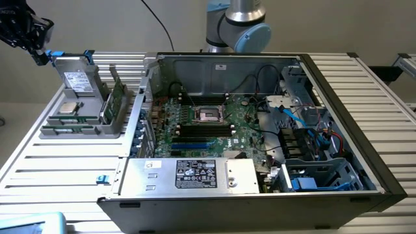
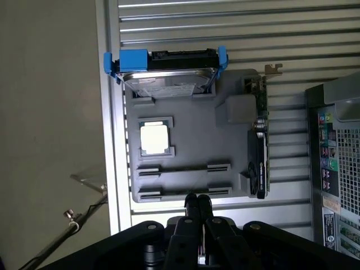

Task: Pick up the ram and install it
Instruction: 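Pick up the ram and move it above insertion slot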

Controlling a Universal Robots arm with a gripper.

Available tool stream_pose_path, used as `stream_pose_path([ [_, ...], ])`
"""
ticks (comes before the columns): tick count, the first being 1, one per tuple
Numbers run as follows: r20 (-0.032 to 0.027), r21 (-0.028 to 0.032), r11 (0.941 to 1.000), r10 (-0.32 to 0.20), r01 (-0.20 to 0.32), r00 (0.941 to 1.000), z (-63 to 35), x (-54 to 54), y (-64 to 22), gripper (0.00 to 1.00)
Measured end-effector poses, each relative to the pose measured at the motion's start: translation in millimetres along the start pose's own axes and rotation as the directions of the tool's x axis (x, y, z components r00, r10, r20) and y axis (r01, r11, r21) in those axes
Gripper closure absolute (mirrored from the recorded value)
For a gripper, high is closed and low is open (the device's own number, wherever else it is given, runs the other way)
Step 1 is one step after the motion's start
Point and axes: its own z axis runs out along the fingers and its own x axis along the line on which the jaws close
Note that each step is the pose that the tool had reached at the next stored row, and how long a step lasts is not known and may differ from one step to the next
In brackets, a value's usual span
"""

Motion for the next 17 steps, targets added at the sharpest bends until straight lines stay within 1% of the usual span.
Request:
stream_pose_path([
  [1,-0.0002,0.0001,1.0,-0.004,0.004,1.0,0.0,0.1,0.2,0.89],
  [4,-0.0027,-0.0006,0.9985,-0.055,0.055,0.9985,0.0,0.1,0.3,0.89],
  [6,-0.0044,-0.0012,0.9959,-0.091,0.091,0.9959,0.0,0.1,0.3,0.89],
  [9,-0.0069,-0.0022,0.9894,-0.145,0.145,0.9893,0.0,0.1,0.3,0.89],
  [12,-0.0093,-0.0034,0.98,-0.199,0.199,0.9799,0.0,0.1,0.3,0.89],
  [14,-0.011,-0.0042,0.9721,-0.235,0.235,0.972,0.0,0.1,0.3,0.89],
  [17,-0.0134,-0.0056,0.9578,-0.287,0.287,0.9577,0.0,0.0,0.3,0.89],
])
